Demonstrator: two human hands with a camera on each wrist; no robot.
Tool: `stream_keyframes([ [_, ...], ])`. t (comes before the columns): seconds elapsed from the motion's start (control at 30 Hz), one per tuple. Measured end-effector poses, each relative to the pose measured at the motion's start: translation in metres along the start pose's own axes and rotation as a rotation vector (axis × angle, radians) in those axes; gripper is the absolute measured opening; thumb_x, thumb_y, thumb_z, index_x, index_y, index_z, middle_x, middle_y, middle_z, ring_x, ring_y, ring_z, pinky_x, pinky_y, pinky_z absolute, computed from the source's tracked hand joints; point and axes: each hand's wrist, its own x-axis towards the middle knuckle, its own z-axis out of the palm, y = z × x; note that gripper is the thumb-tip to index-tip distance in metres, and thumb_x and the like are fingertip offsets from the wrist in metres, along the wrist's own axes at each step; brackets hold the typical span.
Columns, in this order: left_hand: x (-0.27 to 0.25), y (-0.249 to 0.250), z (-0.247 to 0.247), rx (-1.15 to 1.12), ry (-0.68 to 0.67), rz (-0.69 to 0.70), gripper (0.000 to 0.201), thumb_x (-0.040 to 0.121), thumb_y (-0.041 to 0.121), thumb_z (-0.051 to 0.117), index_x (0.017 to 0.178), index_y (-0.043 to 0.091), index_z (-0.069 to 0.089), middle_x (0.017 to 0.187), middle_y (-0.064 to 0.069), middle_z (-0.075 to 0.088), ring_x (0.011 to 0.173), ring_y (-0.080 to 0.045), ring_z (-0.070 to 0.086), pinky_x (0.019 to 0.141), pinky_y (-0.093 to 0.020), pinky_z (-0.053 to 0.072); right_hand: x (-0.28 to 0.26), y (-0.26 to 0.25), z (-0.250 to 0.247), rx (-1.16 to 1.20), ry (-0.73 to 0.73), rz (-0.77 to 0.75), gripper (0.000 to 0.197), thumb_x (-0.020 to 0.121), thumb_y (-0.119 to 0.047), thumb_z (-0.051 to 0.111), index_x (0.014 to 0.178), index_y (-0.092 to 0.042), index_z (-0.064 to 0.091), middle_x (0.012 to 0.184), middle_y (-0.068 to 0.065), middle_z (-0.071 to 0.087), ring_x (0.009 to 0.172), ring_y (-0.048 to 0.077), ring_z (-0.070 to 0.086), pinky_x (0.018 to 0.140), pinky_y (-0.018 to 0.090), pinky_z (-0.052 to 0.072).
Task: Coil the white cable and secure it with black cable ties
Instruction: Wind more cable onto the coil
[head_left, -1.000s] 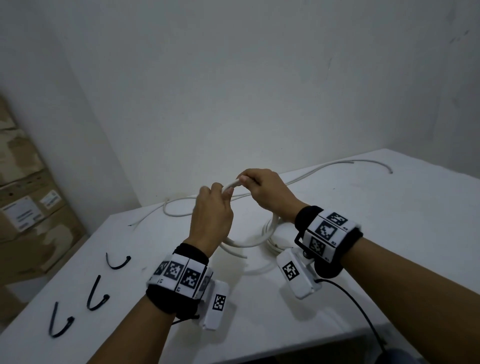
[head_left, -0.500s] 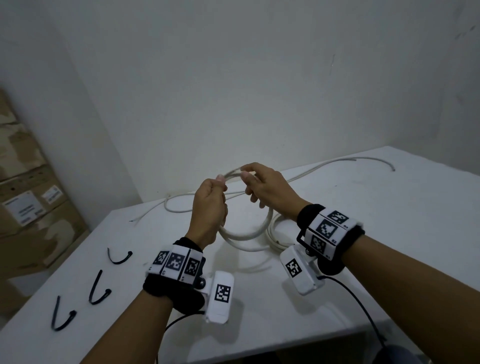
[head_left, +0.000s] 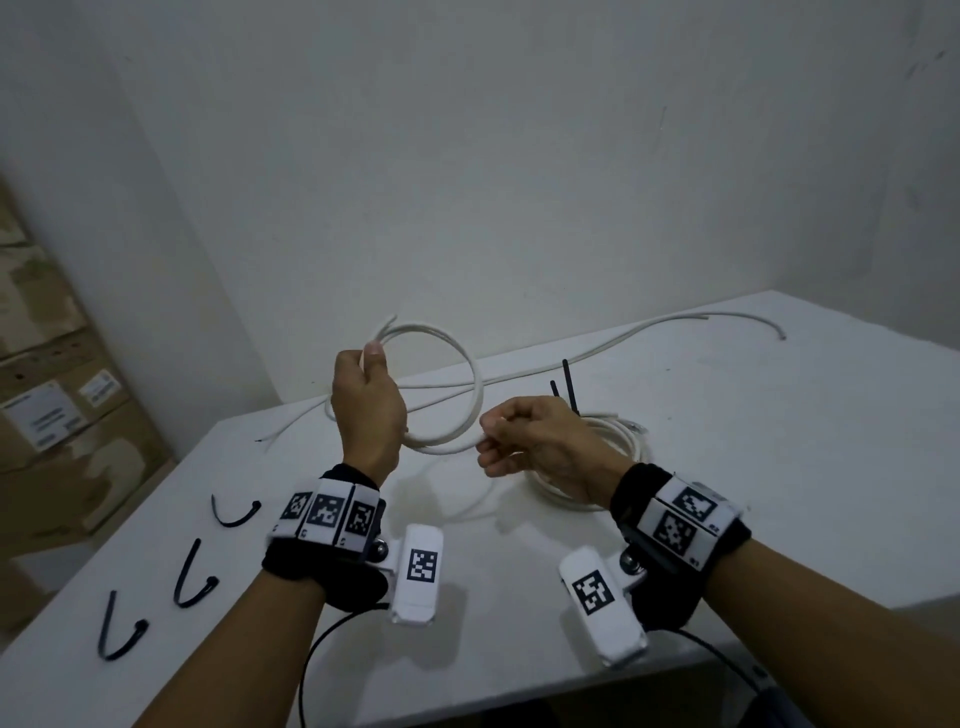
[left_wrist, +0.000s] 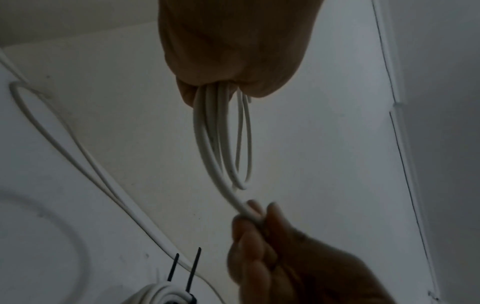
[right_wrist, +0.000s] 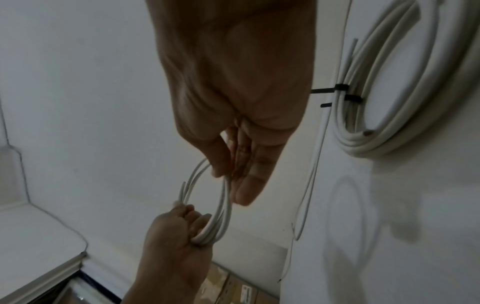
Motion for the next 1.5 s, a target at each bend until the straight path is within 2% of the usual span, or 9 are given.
stream_keyframes([
  [0.17, -0.007, 0.006, -0.003, 0.096, 0.025, 0.099, 0.030, 0.103, 0.035, 0.034, 0.094, 0.009, 0.045, 0.071, 0.002, 0.045, 0.066, -0.019, 0.045, 0.067, -0.044, 0.049, 0.001, 0.004, 0.020, -0.137, 0.152, -0.282, 0.017, 0.088, -0.007, 0.064, 0.072, -0.012, 0.065, 0.067, 0.000, 0.060, 0.057, 0.008, 0.058, 0.057, 0.025, 0.054],
  [0.27, -0.014, 0.008, -0.001, 0.129, -0.023, 0.150, 0.030, 0.104, 0.032, 0.034, 0.096, 0.006, 0.046, 0.069, 0.002, 0.044, 0.062, -0.014, 0.042, 0.059, -0.029, 0.039, 0.002, 0.004, 0.027, -0.363, 0.275, -0.426, 0.020, 0.084, -0.014, 0.069, 0.071, -0.027, 0.063, 0.092, -0.002, 0.054, 0.080, -0.001, 0.055, 0.072, 0.019, 0.050],
  [0.4, -0.017, 0.002, 0.001, 0.082, -0.066, 0.133, 0.028, 0.101, 0.040, 0.036, 0.080, 0.023, 0.043, 0.068, 0.001, 0.045, 0.066, -0.023, 0.045, 0.062, -0.044, 0.044, 0.007, 0.004, 0.025, -0.288, 0.323, -0.350, 0.011, 0.084, -0.022, 0.070, 0.076, -0.029, 0.066, 0.120, 0.000, 0.047, 0.115, 0.006, 0.045, 0.090, 0.021, 0.037],
  [0.57, -0.024, 0.005, 0.004, 0.021, -0.074, 0.138, 0.028, 0.101, 0.038, 0.037, 0.077, 0.025, 0.042, 0.067, 0.003, 0.041, 0.064, -0.022, 0.041, 0.058, -0.040, 0.040, 0.003, 0.006, 0.022, 0.005, 0.200, -0.278, 0.005, 0.091, -0.009, 0.060, 0.093, -0.005, 0.062, 0.072, 0.005, 0.057, 0.062, 0.019, 0.066, 0.056, 0.030, 0.057],
  [0.73, -0.030, 0.005, 0.009, -0.037, -0.045, 0.066, 0.030, 0.100, 0.041, 0.037, 0.075, 0.026, 0.042, 0.068, -0.001, 0.040, 0.064, -0.024, 0.040, 0.059, -0.040, 0.040, 0.003, 0.010, 0.028, -0.186, 0.359, -0.380, 0.033, 0.093, -0.007, 0.055, 0.119, -0.027, 0.051, 0.075, 0.009, 0.048, 0.054, 0.015, 0.055, 0.044, 0.029, 0.054],
  [0.93, -0.029, 0.004, 0.011, -0.137, -0.004, -0.050, 0.031, 0.101, 0.040, 0.039, 0.076, 0.021, 0.041, 0.067, 0.000, 0.039, 0.055, -0.018, 0.034, 0.050, -0.032, 0.033, 0.007, 0.013, 0.032, 0.025, 0.494, -0.262, 0.023, 0.094, -0.005, 0.053, 0.110, -0.017, 0.040, 0.080, 0.012, 0.057, 0.056, 0.018, 0.062, 0.042, 0.027, 0.050],
  [1.03, -0.028, 0.006, 0.011, -0.153, -0.012, -0.115, 0.031, 0.101, 0.040, 0.038, 0.077, 0.021, 0.042, 0.069, 0.000, 0.039, 0.050, -0.016, 0.034, 0.041, -0.024, 0.031, 0.011, 0.009, 0.029, 0.251, 0.414, -0.081, 0.004, 0.095, -0.009, 0.053, 0.097, -0.012, 0.051, 0.070, 0.005, 0.056, 0.057, 0.015, 0.059, 0.050, 0.024, 0.043],
  [1.17, -0.025, 0.006, 0.010, -0.167, 0.001, -0.180, 0.031, 0.101, 0.040, 0.039, 0.078, 0.020, 0.043, 0.069, 0.000, 0.039, 0.049, -0.016, 0.035, 0.035, -0.021, 0.033, 0.012, 0.002, 0.026, 0.560, 0.253, 0.119, 0.022, 0.098, -0.015, 0.044, 0.084, -0.010, 0.060, 0.067, 0.001, 0.047, 0.059, 0.013, 0.042, 0.056, 0.023, 0.032],
  [1.5, -0.029, 0.013, 0.009, -0.249, 0.004, -0.230, 0.031, 0.102, 0.037, 0.039, 0.079, 0.016, 0.044, 0.064, 0.000, 0.038, 0.042, -0.013, 0.031, 0.033, -0.016, 0.028, 0.004, 0.002, 0.022, 0.775, 0.043, 0.134, 0.016, 0.093, -0.009, 0.044, 0.087, -0.013, 0.058, 0.074, 0.002, 0.063, 0.061, 0.014, 0.062, 0.070, 0.029, 0.049],
])
